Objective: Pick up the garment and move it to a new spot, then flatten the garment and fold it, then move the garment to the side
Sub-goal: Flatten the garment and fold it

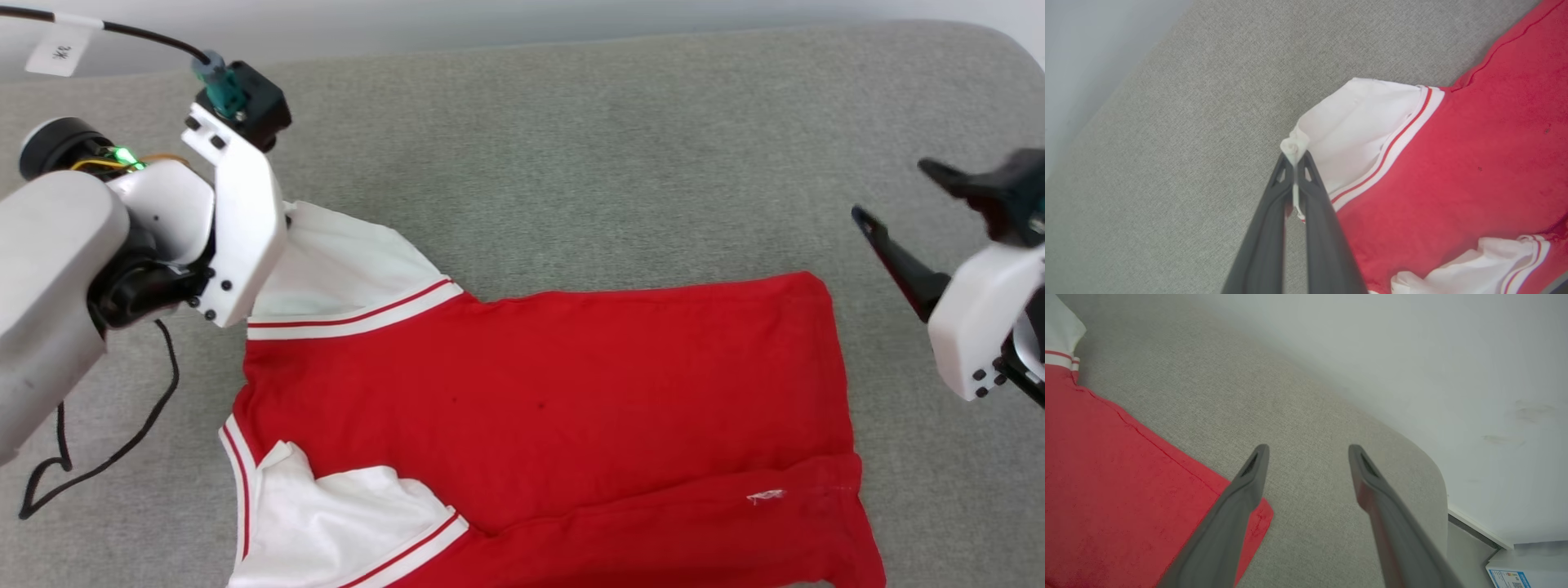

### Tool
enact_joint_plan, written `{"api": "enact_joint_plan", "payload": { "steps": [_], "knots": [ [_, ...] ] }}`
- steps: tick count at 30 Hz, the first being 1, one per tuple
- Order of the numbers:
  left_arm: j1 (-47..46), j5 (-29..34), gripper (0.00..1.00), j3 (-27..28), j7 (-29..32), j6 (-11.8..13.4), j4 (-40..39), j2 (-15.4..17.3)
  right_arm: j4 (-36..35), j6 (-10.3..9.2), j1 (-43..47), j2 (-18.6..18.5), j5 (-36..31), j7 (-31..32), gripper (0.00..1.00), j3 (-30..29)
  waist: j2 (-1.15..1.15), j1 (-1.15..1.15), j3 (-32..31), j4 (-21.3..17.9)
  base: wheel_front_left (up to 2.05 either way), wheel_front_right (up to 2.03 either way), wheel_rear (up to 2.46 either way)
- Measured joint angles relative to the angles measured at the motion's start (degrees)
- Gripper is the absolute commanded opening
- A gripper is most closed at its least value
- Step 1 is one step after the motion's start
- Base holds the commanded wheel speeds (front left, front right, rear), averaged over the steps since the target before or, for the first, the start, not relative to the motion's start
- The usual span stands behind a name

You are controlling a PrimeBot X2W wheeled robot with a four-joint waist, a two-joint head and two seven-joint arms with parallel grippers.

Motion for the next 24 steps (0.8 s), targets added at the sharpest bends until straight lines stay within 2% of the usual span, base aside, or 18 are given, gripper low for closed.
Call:
{"api": "enact_joint_plan", "payload": {
  "steps": [6,12,19,24],
  "knots": [
    [-0.18,0.05,0.0,-1.38,-1.14,-0.01,-2.0,-0.8,3.44,0.01,-8.41,-7.54,9.99,16.52,1.0,12.21,0.0,0.0,-0.18,1.73,0.0,0.0,0.0],
    [-2.04,0.73,0.0,-2.45,-2.02,-0.01,-3.21,-1.87,8.0,0.0,-15.2,-10.27,17.24,26.14,1.0,20.22,0.0,0.0,1.49,3.29,0.0,0.0,0.0],
    [-4.31,1.64,0.0,-3.54,-3.43,-0.02,-4.55,-2.47,13.62,0.01,-18.76,-10.28,20.45,28.78,1.0,26.94,0.0,0.0,4.65,5.28,0.0,0.0,0.0],
    [-5.36,2.05,0.0,-4.26,-4.22,-0.05,-5.12,-2.82,18.16,0.0,-19.98,-8.9,21.16,25.96,1.0,30.05,0.0,0.0,7.03,6.49,0.0,0.0,0.0]
  ]
}}
